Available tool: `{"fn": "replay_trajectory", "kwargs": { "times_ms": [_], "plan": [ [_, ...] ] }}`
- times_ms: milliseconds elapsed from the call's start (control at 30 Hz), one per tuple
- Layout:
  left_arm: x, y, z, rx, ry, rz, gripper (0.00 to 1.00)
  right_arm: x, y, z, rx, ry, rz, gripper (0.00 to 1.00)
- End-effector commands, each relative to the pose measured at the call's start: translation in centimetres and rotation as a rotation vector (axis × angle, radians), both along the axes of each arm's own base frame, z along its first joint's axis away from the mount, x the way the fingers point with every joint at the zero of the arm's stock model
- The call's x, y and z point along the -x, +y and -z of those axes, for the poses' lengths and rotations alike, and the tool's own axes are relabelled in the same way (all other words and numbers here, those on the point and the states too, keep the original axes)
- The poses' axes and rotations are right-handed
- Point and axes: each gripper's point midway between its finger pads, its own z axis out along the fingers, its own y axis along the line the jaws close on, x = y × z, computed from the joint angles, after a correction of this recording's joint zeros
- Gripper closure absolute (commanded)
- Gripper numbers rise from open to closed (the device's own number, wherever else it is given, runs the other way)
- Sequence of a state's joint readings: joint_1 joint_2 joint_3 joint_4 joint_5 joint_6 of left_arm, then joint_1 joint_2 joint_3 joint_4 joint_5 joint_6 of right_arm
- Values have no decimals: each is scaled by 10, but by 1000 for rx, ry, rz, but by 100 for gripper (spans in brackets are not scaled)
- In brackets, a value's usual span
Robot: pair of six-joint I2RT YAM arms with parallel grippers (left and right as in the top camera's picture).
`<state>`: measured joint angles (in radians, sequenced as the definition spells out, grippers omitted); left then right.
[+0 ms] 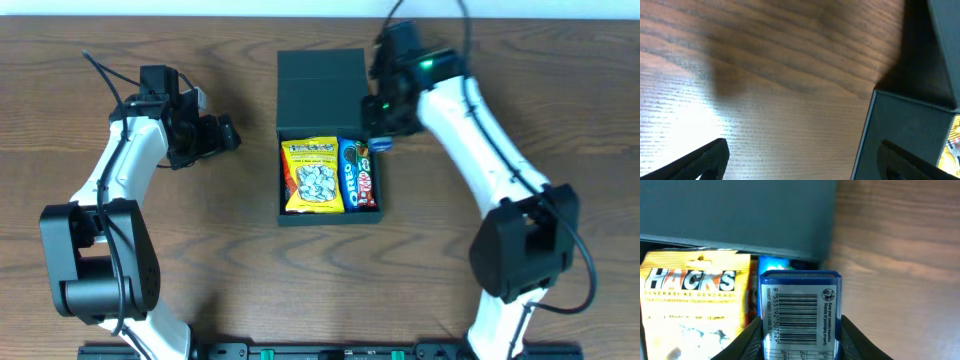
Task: Pack container
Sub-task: 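Lower the small blue box into the black box and release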
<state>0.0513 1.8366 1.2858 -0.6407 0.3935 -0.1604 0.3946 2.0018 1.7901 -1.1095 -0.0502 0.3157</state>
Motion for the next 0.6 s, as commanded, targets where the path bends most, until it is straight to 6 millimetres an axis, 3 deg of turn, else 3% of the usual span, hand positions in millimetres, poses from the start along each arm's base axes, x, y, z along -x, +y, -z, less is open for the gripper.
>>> {"fn": "replay_trajectory", "kwargs": {
  "times_ms": [0, 200, 567],
  "plan": [
    [-2, -1, 2, 7, -3, 1, 5, 8, 5, 7, 95, -21, 120, 98],
    [-3, -1, 1, 5, -10, 5, 5, 30, 27, 33, 117, 2, 113, 98],
    [-4, -1, 1, 4, -14, 8, 5, 43, 28, 55, 129, 36, 121, 98]
  ]
}}
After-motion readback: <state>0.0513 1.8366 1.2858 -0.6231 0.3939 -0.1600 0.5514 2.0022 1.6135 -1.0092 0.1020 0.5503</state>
